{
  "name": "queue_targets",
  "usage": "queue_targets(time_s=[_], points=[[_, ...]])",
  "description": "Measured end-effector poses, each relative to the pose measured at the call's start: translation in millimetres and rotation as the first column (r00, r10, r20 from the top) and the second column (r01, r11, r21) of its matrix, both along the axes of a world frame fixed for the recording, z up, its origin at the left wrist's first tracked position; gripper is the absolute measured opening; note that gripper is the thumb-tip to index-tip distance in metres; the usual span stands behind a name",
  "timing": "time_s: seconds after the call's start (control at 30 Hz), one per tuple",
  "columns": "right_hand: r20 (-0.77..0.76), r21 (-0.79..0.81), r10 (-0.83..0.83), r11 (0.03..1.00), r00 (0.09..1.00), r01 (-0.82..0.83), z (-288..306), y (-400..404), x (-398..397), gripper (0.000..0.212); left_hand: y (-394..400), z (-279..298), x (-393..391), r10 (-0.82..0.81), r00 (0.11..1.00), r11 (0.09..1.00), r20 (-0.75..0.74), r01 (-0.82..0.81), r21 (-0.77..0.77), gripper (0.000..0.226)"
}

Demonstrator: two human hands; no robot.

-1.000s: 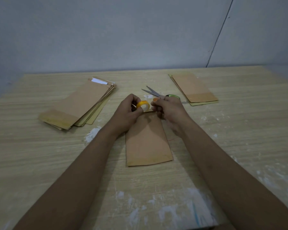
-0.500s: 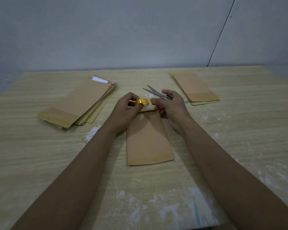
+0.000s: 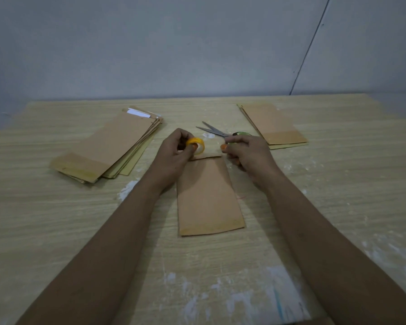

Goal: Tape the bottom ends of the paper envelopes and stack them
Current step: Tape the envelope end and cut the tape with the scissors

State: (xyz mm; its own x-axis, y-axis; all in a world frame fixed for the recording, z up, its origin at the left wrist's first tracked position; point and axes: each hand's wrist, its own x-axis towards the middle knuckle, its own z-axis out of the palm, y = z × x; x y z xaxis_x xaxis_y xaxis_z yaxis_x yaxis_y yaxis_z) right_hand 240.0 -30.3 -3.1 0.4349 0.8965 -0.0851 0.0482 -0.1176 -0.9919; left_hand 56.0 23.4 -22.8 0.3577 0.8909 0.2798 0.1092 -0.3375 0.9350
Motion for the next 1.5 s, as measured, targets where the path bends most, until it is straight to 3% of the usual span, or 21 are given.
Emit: queue_targets(time_s=[0.17,0.33,0.5,0.83,1.07,1.17,1.23,1.33,1.4,1.5], points=[[0.140,0.027,-0.004,1.000,0.990,0.000,-5,2,-5,0.021,3,-1,1,0.038,0.996,0.993,0.076,-0.029,-0.112,0.009],[0.395,0.056,-0.075,0.997,0.916,0.057,-14,7,-7,0.022,1,-2,3,0.027,1.000,1.000,0.005,-0.027,-0.004,0.011],[0.510,0.072,-0.094,0.995,0.855,0.066,-12,6,-11,0.021,1,-5,6,0.071,0.997,0.995,-0.037,-0.069,0.069,0.014],[0.631,0.056,-0.075,0.997,0.772,0.051,-9,4,-16,0.027,3,-7,7,0.093,0.989,0.987,-0.113,-0.076,0.140,0.012],[0.729,-0.041,-0.008,0.998,0.684,0.056,-1,4,-17,0.040,3,-6,7,0.090,0.988,0.988,-0.128,-0.073,0.136,0.019],[0.622,-0.040,-0.049,0.995,0.782,0.094,-7,3,-11,0.039,4,-7,8,0.086,0.989,0.990,-0.119,-0.072,0.117,0.019],[0.496,-0.007,-0.119,0.990,0.860,0.141,-10,1,-7,0.027,4,-8,9,0.083,0.990,0.992,-0.117,-0.071,0.105,0.020],[0.555,0.117,-0.232,0.973,0.799,0.201,-12,-5,-6,0.011,5,-8,9,0.085,0.989,0.993,-0.120,-0.073,0.098,0.019],[0.639,0.193,-0.203,0.976,0.742,0.101,-12,-12,-14,0.022,4,-8,9,0.083,0.988,0.992,-0.130,-0.070,0.103,0.016],[0.757,0.096,0.012,0.987,0.653,-0.130,-16,-20,-31,0.038,3,-7,8,0.082,0.986,0.991,-0.143,-0.066,0.116,0.017]])
